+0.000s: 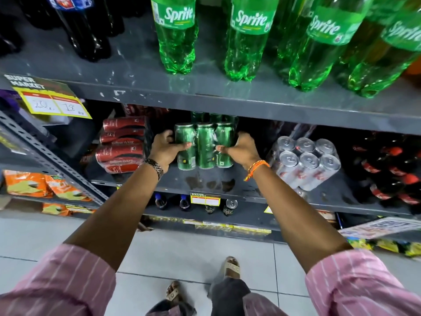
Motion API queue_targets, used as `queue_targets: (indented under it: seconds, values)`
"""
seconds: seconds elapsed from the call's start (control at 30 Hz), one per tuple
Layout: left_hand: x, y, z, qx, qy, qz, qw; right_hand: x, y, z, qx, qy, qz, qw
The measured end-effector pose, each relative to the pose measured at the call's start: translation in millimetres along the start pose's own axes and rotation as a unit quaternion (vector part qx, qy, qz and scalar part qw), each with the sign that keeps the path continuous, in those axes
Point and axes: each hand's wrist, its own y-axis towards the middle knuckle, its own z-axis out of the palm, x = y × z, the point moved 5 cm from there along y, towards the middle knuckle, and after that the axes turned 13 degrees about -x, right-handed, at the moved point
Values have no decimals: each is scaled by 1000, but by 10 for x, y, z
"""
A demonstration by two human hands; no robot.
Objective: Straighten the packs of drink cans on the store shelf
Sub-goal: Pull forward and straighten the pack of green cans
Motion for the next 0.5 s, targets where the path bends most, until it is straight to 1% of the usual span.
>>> queue_targets:
  seconds: [0.1,0.27,0.37,0.43,0.47,0.5]
  values:
    - [128,-87,-53,-9,-13,31,999,-132,-237,41,-18,12,-41,999]
    - [490,-238,-112,13,-22,38,999,-404,-541,205,-43,82,-36,995]
    - [593,-310,-136,26,-22,42,999,-488,-672,279,-61,90,-35,993]
    - [557,-349,-149,36,-11,43,998,-502,-655,289,-39,97,-13,994]
    - [527,-374,-146,43,-6,37,998,-518,-615,275,-12,126,16,992]
    - [496,-410,-141,41,-11,22,999,-529,-573,236,9,181,58,982]
